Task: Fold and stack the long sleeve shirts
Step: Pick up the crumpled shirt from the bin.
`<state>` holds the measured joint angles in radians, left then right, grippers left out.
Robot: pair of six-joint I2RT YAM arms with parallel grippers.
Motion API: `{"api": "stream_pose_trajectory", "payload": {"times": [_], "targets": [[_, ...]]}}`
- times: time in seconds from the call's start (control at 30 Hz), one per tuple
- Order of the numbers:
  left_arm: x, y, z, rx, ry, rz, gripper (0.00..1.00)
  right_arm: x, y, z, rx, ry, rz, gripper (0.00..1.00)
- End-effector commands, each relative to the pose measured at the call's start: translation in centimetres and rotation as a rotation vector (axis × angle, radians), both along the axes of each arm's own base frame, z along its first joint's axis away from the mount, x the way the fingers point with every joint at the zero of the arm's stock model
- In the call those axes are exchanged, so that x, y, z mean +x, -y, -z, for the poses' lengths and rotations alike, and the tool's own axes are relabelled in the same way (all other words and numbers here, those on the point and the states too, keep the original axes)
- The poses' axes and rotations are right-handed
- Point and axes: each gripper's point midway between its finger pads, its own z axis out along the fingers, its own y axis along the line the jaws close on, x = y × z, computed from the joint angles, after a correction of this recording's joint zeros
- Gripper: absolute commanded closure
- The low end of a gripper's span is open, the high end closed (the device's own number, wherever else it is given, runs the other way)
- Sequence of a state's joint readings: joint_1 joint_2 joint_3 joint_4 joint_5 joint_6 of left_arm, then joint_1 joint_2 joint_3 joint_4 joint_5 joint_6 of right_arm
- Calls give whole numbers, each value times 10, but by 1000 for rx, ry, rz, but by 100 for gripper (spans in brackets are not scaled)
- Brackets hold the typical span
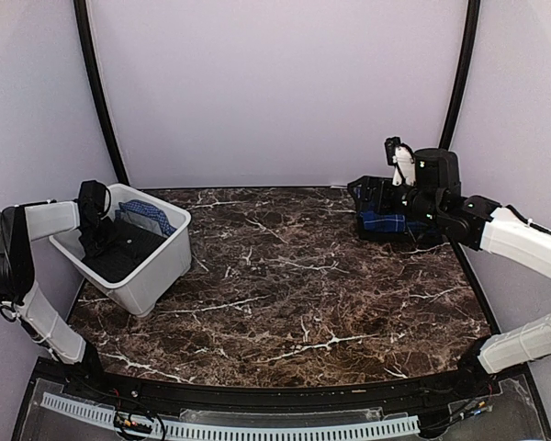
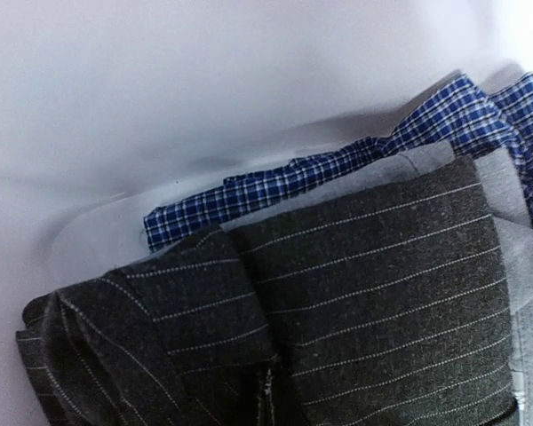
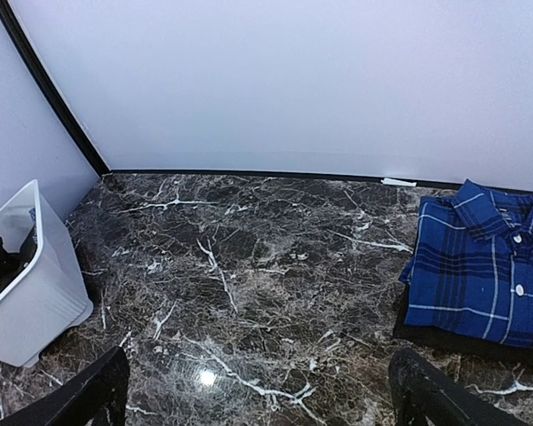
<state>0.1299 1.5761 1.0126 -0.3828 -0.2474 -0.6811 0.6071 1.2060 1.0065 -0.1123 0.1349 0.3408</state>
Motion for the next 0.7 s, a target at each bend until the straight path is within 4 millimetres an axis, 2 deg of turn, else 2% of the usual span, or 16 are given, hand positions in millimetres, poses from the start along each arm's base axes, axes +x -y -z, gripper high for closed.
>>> {"api": "stream_pose_trajectory", "payload": {"times": [0.0,0.03,0.1,0.13,0.2,0.27,0.3,0.4,0.47,0.53,0.57,0.63,0.67], "targets": [[-3,-4,-39,40,79,40,100,-1,0,-10,25,33,-14,1],[0,-3,-50,47,110,61,100,-1,-1,-10,25,32,-17,1],[3,7,-60,26,143,120,100,0,-2,-10,26,28,-20,1],[3,9,-61,19,140,132,100,0,-3,-10,26,28,-21,1],[0,18,-53,-17,106,167,92,1,-4,-11,29,27,-21,1],[-1,30,-43,-49,88,210,73,2,-5,-10,32,24,-22,1],[0,37,-39,-73,89,235,58,2,-5,-10,34,23,-24,1],[1,55,-21,-116,55,289,38,2,-9,-11,46,21,-36,1],[4,62,-9,-131,26,305,33,3,-10,-12,49,19,-40,1],[9,65,5,-140,0,308,33,3,-11,-12,53,16,-43,1],[14,64,7,-137,7,307,33,3,-11,-11,52,14,-43,1],[18,64,16,-143,-11,301,37,2,-11,-12,56,13,-43,1],[18,64,24,-149,-33,293,43,2,-11,-13,59,15,-44,1]]}}
